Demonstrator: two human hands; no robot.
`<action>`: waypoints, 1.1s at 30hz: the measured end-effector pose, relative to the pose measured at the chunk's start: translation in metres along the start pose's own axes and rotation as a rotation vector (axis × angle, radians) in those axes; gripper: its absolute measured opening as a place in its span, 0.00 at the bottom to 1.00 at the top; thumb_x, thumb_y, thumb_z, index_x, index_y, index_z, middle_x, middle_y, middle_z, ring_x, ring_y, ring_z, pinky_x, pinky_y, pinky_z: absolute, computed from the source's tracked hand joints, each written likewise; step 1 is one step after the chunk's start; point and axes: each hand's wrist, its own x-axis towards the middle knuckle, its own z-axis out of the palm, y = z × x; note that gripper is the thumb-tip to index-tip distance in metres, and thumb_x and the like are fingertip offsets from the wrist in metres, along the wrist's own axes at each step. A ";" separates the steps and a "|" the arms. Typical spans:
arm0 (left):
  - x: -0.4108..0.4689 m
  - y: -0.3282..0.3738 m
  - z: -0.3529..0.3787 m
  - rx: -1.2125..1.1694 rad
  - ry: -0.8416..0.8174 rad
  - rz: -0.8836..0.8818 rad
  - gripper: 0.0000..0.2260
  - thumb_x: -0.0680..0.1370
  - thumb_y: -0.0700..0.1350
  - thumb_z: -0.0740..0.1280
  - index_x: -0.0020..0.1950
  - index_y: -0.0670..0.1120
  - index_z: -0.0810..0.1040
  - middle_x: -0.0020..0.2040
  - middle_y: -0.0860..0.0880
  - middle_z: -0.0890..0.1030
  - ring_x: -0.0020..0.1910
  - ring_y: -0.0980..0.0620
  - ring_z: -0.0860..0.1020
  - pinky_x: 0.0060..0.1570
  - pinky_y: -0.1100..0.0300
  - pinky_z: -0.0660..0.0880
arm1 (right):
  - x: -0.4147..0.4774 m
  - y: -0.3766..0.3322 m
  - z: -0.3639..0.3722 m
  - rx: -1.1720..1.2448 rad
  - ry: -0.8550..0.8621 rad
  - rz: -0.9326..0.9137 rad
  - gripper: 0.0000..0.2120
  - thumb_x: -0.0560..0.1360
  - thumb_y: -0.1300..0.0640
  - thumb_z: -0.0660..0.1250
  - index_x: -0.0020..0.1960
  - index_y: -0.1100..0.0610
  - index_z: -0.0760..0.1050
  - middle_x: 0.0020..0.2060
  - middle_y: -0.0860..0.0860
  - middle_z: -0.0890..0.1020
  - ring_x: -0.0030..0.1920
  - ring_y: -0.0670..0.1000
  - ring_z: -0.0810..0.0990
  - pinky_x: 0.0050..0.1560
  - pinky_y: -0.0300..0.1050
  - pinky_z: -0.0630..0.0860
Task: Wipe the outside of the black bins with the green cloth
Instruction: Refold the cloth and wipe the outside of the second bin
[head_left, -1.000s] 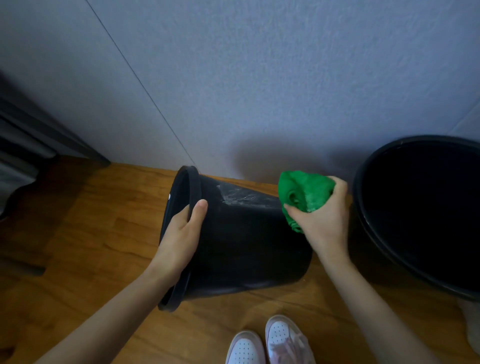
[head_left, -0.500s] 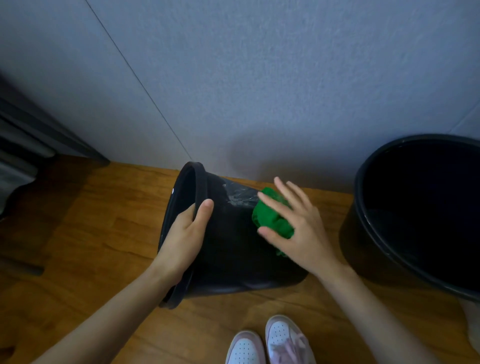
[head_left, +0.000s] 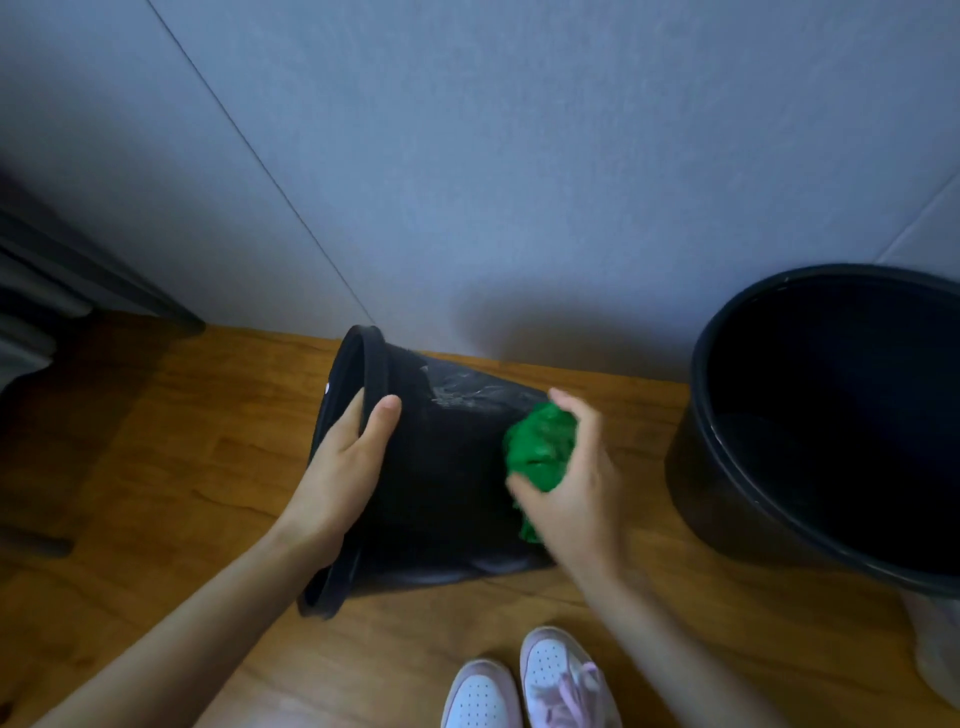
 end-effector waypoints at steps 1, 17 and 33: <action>0.001 0.000 0.000 -0.018 0.030 -0.013 0.09 0.80 0.51 0.56 0.50 0.59 0.75 0.51 0.53 0.80 0.53 0.53 0.78 0.58 0.52 0.73 | -0.007 -0.015 0.010 0.021 -0.013 -0.081 0.37 0.60 0.49 0.72 0.67 0.52 0.64 0.63 0.48 0.73 0.63 0.49 0.73 0.61 0.49 0.73; 0.022 -0.002 -0.010 -0.091 0.123 -0.196 0.09 0.80 0.55 0.55 0.54 0.56 0.73 0.54 0.48 0.79 0.53 0.45 0.78 0.54 0.47 0.75 | 0.015 0.078 0.011 -0.153 0.091 0.289 0.27 0.72 0.48 0.62 0.70 0.46 0.61 0.70 0.47 0.63 0.65 0.56 0.70 0.57 0.59 0.75; 0.000 -0.003 0.002 0.127 0.072 0.088 0.11 0.81 0.49 0.55 0.47 0.52 0.77 0.43 0.53 0.81 0.42 0.64 0.78 0.46 0.62 0.71 | 0.021 -0.051 0.030 0.013 -0.138 -0.340 0.29 0.63 0.44 0.69 0.60 0.58 0.71 0.59 0.51 0.74 0.57 0.52 0.76 0.54 0.47 0.75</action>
